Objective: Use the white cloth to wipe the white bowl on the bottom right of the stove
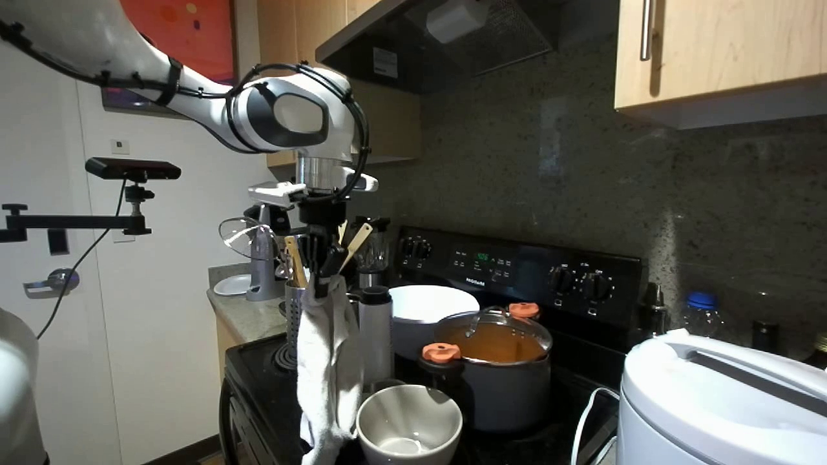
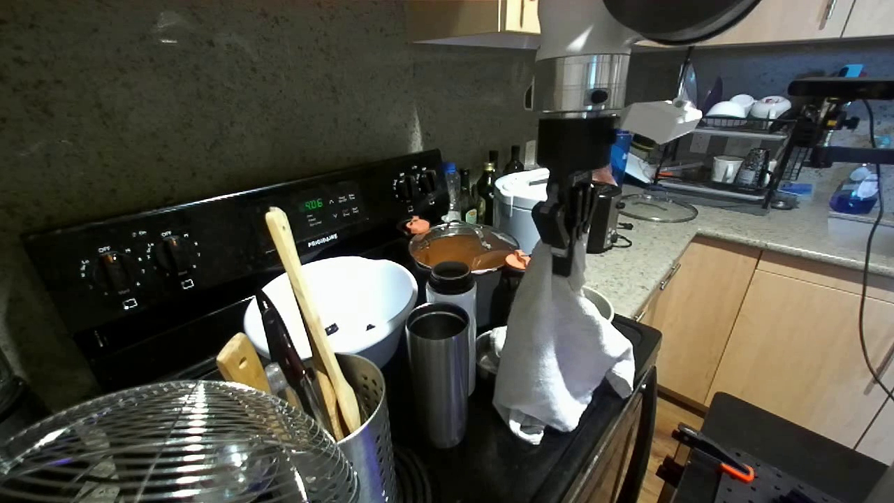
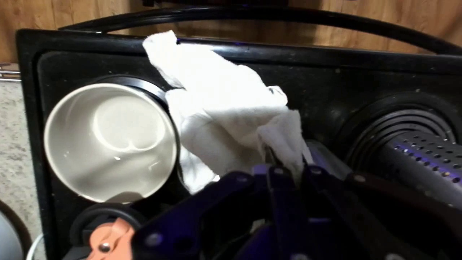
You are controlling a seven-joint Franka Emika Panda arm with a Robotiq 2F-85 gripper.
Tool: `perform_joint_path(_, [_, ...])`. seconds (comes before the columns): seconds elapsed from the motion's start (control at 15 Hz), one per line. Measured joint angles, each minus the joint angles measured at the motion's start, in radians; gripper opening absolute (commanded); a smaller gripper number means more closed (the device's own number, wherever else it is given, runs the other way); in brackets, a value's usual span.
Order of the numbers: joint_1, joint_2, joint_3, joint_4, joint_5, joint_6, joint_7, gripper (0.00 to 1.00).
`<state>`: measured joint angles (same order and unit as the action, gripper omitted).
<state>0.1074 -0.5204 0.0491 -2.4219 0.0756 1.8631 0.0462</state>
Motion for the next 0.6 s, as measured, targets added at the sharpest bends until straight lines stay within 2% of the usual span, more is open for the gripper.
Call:
perform_joint_path(0.2, [0.022,0.004,-0.001,-0.012,0.081,-0.005,-0.062,0.04])
perform_joint_path(0.33, [0.034,0.011,0.002,-0.035,0.093,0.017,-0.082,0.04])
perform_joint_path(0.6, [0.037,0.041,0.027,-0.12,0.089,0.166,-0.103,0.04])
